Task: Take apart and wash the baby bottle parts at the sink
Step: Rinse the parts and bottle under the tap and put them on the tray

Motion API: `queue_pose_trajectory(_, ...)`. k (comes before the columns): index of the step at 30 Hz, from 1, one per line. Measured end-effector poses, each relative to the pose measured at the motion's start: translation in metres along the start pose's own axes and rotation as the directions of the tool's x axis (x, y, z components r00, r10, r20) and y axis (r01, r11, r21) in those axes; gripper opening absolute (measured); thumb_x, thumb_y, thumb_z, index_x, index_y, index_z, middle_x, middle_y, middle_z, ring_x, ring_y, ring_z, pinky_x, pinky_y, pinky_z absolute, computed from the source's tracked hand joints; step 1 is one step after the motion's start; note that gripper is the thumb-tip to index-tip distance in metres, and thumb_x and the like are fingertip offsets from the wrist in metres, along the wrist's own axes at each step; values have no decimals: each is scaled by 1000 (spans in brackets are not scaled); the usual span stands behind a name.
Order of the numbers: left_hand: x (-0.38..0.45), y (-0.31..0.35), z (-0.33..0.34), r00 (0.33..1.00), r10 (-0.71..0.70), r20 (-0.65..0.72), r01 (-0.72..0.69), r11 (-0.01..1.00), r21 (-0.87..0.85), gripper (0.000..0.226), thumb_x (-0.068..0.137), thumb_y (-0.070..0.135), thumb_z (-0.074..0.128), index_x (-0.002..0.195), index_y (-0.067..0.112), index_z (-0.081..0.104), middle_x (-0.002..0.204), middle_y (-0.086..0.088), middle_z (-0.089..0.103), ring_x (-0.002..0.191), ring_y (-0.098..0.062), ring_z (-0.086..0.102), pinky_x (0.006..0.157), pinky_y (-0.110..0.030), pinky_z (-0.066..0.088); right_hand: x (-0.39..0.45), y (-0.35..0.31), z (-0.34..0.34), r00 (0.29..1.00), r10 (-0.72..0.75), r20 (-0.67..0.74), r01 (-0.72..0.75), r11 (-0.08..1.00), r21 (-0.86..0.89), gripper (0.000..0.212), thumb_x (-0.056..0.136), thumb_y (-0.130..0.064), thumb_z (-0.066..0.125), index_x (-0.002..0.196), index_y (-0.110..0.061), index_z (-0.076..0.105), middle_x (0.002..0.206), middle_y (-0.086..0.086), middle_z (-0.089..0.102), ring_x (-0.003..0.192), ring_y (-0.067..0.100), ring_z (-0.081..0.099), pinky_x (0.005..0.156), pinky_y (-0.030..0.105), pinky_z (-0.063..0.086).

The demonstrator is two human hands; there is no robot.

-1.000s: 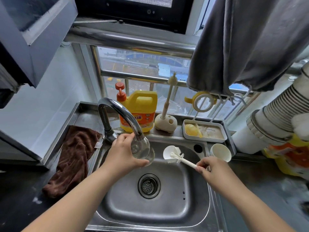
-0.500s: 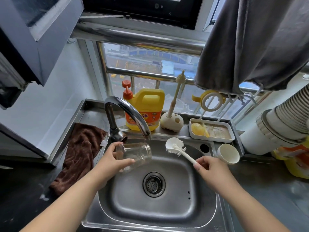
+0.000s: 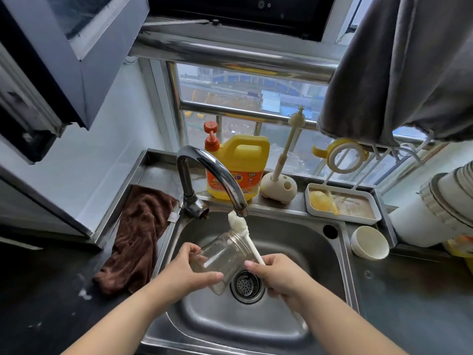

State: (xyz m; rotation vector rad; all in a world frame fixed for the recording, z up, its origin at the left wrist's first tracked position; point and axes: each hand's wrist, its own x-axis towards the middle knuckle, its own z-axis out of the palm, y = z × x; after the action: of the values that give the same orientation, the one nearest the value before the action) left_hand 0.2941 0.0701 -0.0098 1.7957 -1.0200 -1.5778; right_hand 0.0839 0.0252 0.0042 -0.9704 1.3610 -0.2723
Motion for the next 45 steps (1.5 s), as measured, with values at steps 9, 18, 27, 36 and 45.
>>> queue_pose_trajectory(9,-1,12,-4,989,45,142,-54,997,61,75,53,25,89,116,31,48,114,5,57,97,-11,66,90,-23,49,-4,-18,-6,992,-126,-9,125,990,-64,27,83,-17,72,108,-20,61,73,0,52,49,4,41,42,17,31)
queue_pose_trajectory(18,7,32,5,976,84,202,-148,933,328,71,64,26,85,117,40,41,112,21,54,101,7,55,82,-4,41,-13,-37,-15,974,-223,39,221,905,-363,11,85,-21,71,89,-11,72,66,-4,65,44,-6,50,46,8,36)
queue_pose_trajectory(27,26,36,16,966,260,2,-232,860,454,68,56,32,87,109,35,44,101,15,59,94,2,55,81,-19,46,-22,-45,-20,963,-270,-21,229,852,-472,13,93,-35,58,98,-27,67,81,-1,71,50,-7,48,46,7,34)
queue_pose_trajectory(36,38,35,11,931,361,-48,-338,905,257,81,57,20,89,118,41,40,117,18,55,112,1,51,88,-8,34,-47,-60,-81,923,-370,-104,190,674,-714,18,96,-25,51,92,-41,58,75,-13,68,70,3,57,59,14,38)
queue_pose_trajectory(45,41,43,31,941,335,38,-334,908,253,75,59,17,89,116,35,44,114,22,54,100,10,53,78,-1,38,-76,-65,-95,859,-502,-102,205,518,-831,13,89,-35,61,98,-40,70,82,-25,63,81,-7,57,74,19,48)
